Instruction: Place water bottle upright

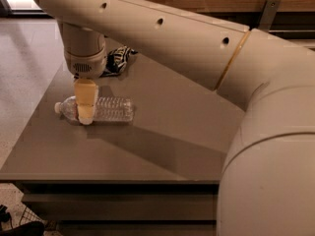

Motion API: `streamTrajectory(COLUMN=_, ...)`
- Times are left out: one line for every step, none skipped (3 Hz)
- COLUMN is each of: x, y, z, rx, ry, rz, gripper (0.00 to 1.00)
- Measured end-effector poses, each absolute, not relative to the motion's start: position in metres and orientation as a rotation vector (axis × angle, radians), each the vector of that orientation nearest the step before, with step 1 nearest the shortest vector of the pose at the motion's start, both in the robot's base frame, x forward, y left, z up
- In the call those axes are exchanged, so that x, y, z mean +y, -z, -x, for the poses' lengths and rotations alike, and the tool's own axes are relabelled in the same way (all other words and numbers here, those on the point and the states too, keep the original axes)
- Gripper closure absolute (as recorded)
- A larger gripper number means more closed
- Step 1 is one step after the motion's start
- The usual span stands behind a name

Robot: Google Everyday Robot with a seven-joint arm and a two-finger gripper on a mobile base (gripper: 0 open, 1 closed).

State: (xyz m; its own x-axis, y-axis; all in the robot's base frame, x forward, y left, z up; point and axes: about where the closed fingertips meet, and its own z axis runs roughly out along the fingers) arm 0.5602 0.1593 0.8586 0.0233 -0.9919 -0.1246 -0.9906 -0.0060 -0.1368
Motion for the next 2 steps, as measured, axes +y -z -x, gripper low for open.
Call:
streamTrajectory(x=0.166, y=-0.85, z=-0.552, rx=2.101, ry=-0.007, rz=2.11, gripper=0.0)
streamTrajectory(x=0.163, y=-0.835, z=-0.545, rx=2.158, ry=-0.019, rz=2.105, gripper=0.0)
